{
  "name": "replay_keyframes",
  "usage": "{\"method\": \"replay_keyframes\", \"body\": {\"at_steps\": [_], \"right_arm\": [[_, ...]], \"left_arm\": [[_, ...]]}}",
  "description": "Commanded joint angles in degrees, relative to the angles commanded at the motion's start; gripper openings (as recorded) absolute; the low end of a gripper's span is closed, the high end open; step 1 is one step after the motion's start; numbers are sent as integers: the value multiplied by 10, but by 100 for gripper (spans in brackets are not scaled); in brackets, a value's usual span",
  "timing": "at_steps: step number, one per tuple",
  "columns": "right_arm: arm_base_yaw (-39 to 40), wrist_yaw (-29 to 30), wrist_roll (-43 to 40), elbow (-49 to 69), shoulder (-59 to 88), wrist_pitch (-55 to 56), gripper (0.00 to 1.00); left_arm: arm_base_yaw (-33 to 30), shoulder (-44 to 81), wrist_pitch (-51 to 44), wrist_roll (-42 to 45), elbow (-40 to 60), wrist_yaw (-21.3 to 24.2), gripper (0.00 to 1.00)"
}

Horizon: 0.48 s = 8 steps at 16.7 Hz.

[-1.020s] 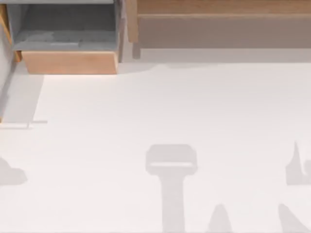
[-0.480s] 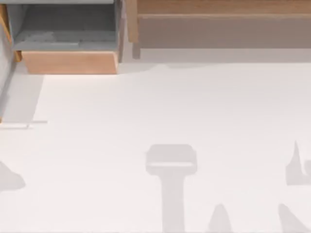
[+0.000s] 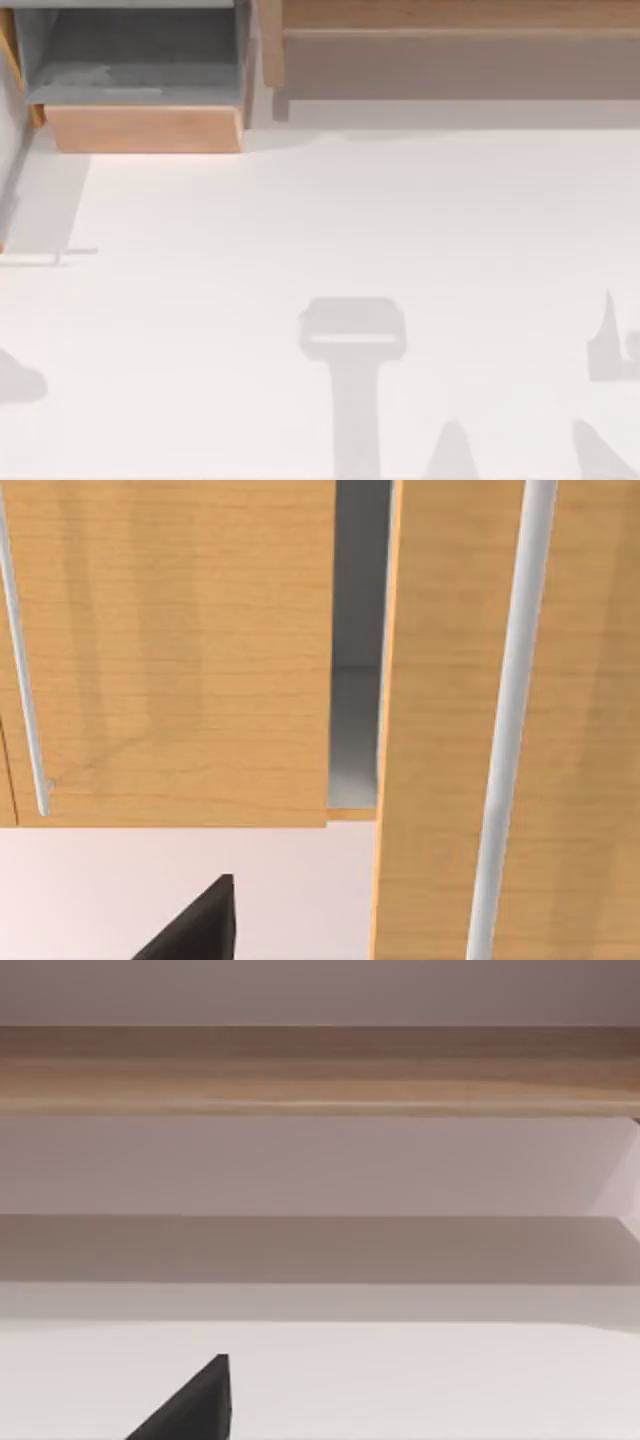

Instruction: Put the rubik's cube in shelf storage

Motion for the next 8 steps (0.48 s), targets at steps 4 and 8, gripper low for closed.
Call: {"method": "replay_keyframes", "body": {"at_steps": [4,8], "right_arm": [[0,0,0,0,0,0,100],[0,0,0,0,0,0,100]], "left_arm": [[39,-8,-80,-7,62,-40,100],[78,-11,-249,-32,189,-102,100]]}}
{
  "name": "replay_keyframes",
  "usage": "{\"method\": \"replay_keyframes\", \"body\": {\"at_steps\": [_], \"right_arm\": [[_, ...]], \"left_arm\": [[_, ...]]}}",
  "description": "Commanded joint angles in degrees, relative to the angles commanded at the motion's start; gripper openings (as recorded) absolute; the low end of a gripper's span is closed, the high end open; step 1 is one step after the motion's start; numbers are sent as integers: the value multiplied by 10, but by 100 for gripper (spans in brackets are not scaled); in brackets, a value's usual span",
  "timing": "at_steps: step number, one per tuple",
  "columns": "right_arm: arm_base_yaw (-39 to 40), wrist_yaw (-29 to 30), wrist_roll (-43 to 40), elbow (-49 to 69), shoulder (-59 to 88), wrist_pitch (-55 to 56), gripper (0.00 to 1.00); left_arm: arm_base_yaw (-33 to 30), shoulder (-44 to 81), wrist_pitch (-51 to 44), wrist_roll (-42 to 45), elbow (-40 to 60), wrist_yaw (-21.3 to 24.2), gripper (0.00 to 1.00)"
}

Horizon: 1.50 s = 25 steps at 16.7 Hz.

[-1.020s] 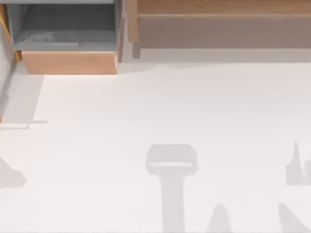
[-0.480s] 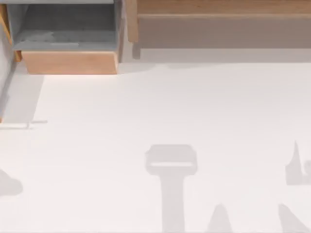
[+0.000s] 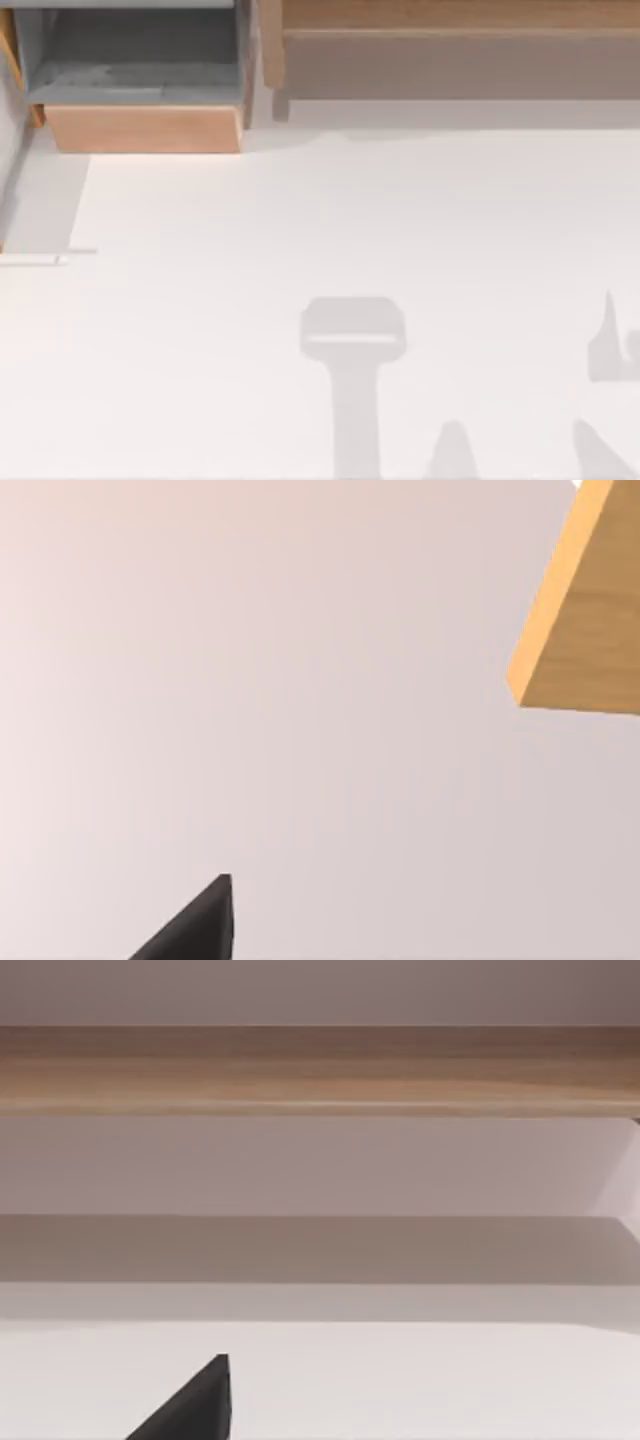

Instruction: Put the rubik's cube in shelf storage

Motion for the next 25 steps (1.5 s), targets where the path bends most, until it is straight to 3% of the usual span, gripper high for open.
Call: {"method": "replay_keyframes", "body": {"at_steps": [7,18,22,25], "right_arm": [[0,0,0,0,0,0,100],[0,0,0,0,0,0,100],[0,0,0,0,0,0,100],[0,0,0,0,0,0,100]], "left_arm": [[-19,26,-422,-100,324,-110,100],[-187,169,-1150,-346,817,-225,100],[-245,234,-1334,-426,931,-246,100],[-272,275,-1415,-466,983,-255,100]]}}
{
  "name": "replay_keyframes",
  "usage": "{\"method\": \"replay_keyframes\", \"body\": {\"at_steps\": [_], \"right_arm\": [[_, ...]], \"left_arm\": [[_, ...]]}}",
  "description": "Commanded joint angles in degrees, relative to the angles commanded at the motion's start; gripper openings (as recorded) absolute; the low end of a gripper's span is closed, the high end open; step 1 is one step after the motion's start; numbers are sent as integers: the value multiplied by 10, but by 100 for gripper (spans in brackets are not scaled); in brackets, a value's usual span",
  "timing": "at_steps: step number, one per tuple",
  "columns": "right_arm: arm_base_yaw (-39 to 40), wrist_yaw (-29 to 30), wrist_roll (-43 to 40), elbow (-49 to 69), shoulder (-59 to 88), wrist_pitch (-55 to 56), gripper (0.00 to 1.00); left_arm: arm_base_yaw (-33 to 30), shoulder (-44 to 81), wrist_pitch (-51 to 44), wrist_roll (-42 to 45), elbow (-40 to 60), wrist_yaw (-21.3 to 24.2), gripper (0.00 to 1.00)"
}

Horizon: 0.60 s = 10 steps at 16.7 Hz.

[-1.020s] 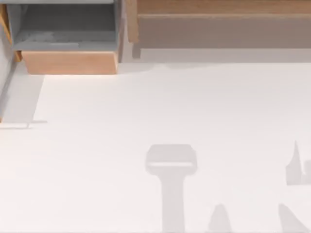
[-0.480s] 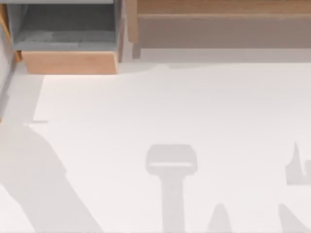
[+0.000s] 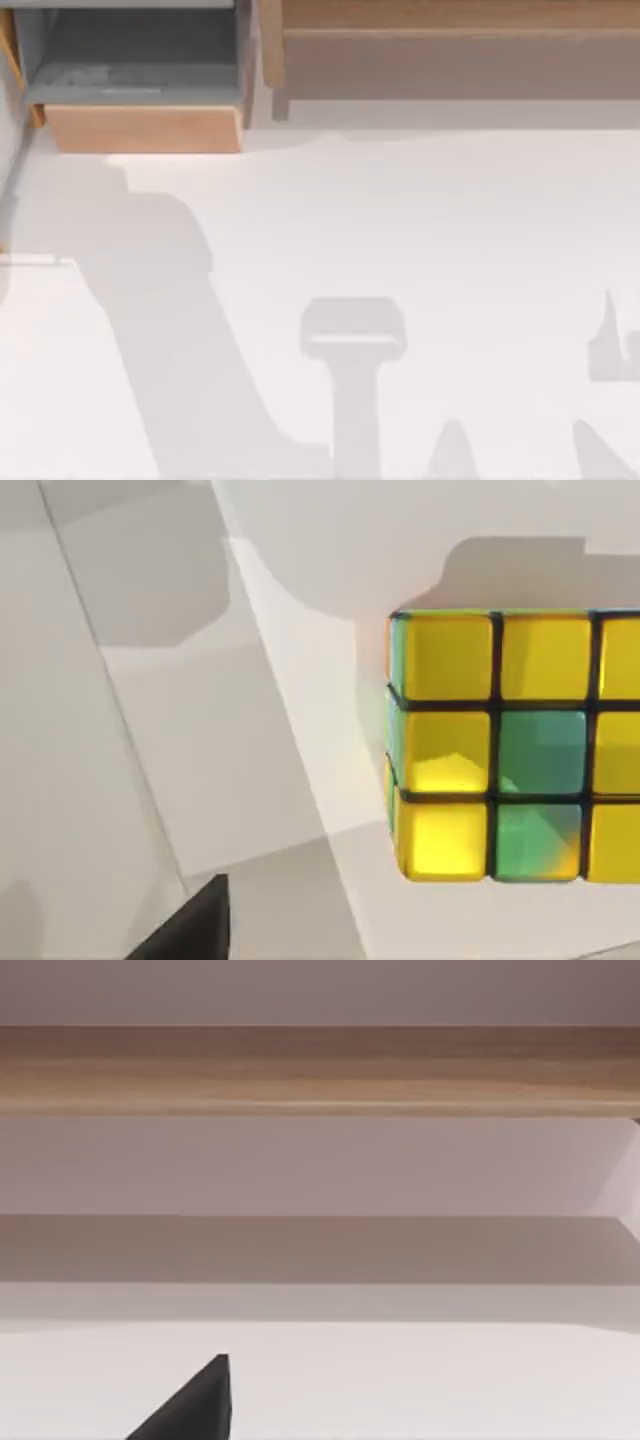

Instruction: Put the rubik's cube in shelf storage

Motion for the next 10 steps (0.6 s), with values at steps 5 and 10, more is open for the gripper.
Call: {"method": "replay_keyframes", "body": {"at_steps": [5,10], "right_arm": [[0,0,0,0,0,0,100],[0,0,0,0,0,0,100]], "left_arm": [[-9,19,-26,-14,17,-3,100],[-10,-2,-26,-17,-3,-4,100]]}}
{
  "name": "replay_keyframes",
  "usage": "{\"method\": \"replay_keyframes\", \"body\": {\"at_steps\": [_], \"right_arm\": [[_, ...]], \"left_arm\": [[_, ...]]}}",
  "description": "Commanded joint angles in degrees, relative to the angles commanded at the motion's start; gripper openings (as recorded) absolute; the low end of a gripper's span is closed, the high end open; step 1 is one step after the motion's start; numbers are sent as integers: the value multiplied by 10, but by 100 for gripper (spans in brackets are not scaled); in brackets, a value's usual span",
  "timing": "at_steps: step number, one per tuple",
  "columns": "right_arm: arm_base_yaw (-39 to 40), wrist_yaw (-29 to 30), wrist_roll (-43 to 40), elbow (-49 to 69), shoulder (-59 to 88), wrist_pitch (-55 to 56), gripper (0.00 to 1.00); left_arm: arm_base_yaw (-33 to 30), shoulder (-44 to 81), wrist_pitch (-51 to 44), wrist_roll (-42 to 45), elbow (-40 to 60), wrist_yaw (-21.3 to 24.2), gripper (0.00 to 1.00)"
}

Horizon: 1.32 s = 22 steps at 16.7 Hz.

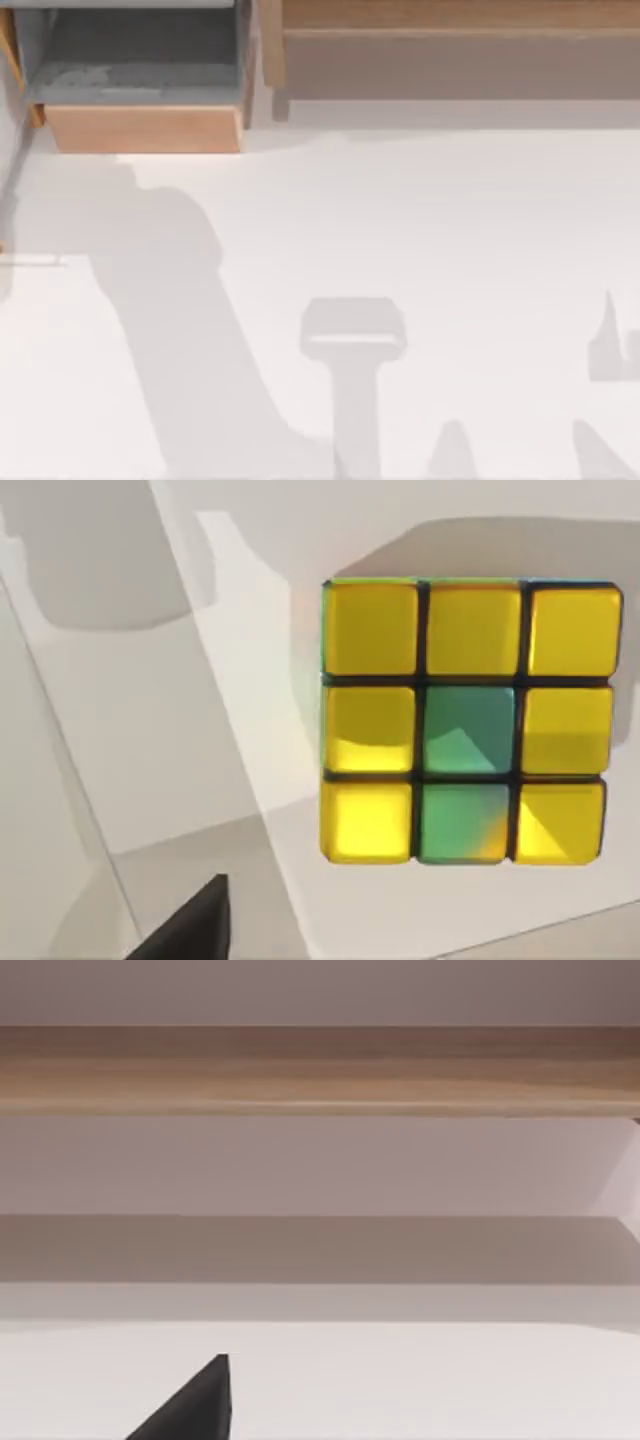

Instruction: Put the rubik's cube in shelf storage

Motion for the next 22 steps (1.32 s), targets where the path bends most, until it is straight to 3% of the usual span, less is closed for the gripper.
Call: {"method": "replay_keyframes", "body": {"at_steps": [7,14,21,22], "right_arm": [[0,0,0,0,0,0,100],[0,0,0,0,0,0,100],[0,0,0,0,0,0,100],[0,0,0,0,0,0,100]], "left_arm": [[-15,-65,29,-21,-94,-9,100],[-8,32,100,-13,-69,-2,100],[-13,52,108,-11,-54,-1,100],[-13,52,108,-11,-54,-1,92]]}}
